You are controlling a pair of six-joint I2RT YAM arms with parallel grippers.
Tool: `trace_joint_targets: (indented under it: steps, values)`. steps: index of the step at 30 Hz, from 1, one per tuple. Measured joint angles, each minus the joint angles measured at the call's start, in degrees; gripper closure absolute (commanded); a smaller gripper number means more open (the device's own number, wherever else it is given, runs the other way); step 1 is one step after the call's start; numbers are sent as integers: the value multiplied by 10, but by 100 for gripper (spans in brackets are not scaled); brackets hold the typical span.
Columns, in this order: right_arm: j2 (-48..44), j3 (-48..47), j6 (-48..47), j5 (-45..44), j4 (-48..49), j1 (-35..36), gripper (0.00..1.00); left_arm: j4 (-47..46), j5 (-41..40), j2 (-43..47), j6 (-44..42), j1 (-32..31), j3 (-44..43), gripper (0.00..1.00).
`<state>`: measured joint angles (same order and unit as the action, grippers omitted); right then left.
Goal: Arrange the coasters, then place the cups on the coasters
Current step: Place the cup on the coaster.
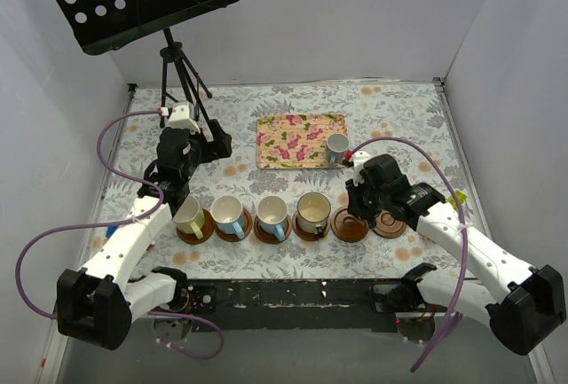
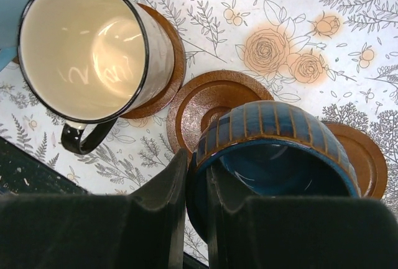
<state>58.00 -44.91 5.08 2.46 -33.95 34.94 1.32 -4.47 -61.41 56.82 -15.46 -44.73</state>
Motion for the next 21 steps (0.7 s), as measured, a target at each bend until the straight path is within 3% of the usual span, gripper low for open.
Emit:
trace_joint_targets:
  steps: [21]
  values:
    - [8,90,91,-9,120,38,99,0,0,0,0,0,0,2]
